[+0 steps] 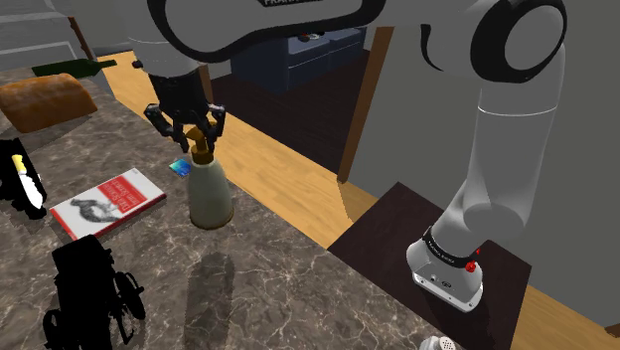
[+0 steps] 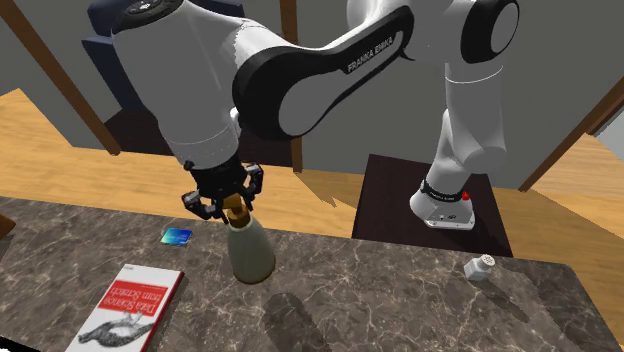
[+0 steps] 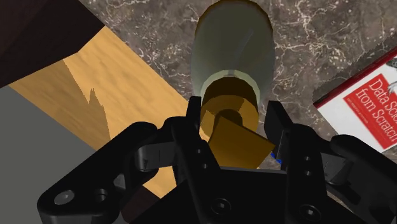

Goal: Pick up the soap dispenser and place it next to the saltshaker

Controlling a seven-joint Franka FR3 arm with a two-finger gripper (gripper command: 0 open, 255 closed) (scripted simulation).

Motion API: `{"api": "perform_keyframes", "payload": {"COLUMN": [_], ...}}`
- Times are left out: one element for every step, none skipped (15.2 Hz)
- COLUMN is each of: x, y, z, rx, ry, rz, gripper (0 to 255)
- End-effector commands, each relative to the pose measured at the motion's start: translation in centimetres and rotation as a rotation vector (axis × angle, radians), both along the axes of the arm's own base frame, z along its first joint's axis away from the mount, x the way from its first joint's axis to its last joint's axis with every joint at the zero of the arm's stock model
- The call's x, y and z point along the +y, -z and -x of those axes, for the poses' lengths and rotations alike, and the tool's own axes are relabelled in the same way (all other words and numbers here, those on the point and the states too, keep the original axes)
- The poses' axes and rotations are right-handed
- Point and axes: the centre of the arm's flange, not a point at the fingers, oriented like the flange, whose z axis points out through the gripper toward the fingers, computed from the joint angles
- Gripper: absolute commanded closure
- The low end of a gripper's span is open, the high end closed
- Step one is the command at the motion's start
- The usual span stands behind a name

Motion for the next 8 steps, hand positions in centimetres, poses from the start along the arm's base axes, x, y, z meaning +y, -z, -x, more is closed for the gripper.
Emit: {"api": "perform_keyframes", "payload": {"x": [0.0,0.0,0.0,0.0,0.0,0.0,0.0,0.0], "y": [-1.1,-1.6,-2.2,-2.7,-3.2,-3.8,-4.3,-4.8], "z": [0.0,0.0,0.0,0.0,0.0,0.0,0.0,0.0], "rx": [0.0,0.0,0.0,0.0,0.0,0.0,0.0,0.0], "ry": [0.0,0.0,0.0,0.0,0.0,0.0,0.0,0.0], "rz": [0.0,0.0,0.0,0.0,0.0,0.0,0.0,0.0], "gripper": [255,255,255,255,255,255,255,255]}}
